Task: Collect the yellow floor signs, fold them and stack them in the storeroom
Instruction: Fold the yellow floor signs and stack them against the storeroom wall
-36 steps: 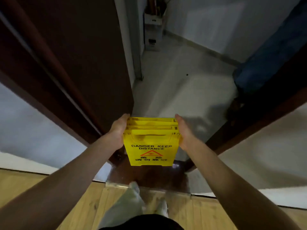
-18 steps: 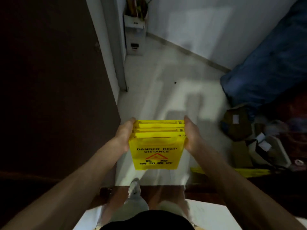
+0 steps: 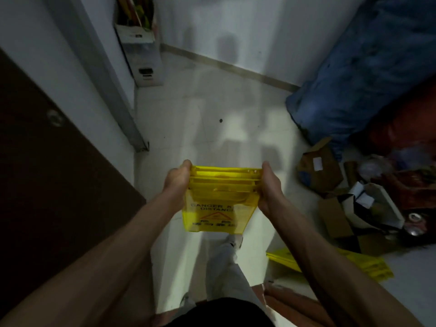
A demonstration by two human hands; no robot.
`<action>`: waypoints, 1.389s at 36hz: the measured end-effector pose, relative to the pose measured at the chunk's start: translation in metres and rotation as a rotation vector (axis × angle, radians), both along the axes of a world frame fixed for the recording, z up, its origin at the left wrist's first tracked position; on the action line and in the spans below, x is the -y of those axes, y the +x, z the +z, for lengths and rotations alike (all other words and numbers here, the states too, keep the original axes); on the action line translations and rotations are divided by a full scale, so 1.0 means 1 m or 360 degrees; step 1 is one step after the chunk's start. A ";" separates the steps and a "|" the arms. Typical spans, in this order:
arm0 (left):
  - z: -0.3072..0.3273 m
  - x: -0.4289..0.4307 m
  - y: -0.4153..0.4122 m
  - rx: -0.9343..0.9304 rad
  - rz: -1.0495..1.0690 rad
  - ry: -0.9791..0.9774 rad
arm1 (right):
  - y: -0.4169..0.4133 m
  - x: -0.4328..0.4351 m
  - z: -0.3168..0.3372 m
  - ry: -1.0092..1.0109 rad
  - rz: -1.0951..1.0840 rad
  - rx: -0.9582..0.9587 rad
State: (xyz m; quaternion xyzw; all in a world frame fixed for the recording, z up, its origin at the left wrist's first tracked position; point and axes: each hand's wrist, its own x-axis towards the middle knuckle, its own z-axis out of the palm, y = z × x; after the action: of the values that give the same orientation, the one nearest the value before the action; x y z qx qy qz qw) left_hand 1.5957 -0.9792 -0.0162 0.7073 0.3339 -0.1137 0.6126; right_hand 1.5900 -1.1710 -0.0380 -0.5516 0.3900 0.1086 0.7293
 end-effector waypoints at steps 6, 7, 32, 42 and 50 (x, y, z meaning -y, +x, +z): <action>-0.003 0.056 0.086 -0.0051 -0.0208 0.0193 | 0.064 0.050 -0.010 0.0057 -0.0164 -0.0051; -0.004 0.066 0.099 -0.0048 -0.0234 0.0211 | 0.071 0.059 -0.011 0.0059 -0.0192 -0.0051; -0.037 0.288 0.351 -0.0130 -0.1437 0.0249 | 0.207 0.222 -0.053 -0.0012 -0.1443 -0.0257; -0.030 0.402 0.364 -0.0042 -0.2306 0.0458 | 0.178 0.243 -0.048 0.0095 -0.2197 -0.0188; -0.034 0.505 0.304 -0.0103 -0.2769 0.0398 | 0.128 0.267 -0.064 0.0135 -0.2687 -0.0148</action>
State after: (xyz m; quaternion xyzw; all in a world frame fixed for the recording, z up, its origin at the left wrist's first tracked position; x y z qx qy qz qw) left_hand 1.9002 -1.4847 -0.0507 0.7692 -0.2963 -0.5229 0.2170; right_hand 1.7184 -1.4376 -0.1019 -0.0426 0.6964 -0.4354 0.5690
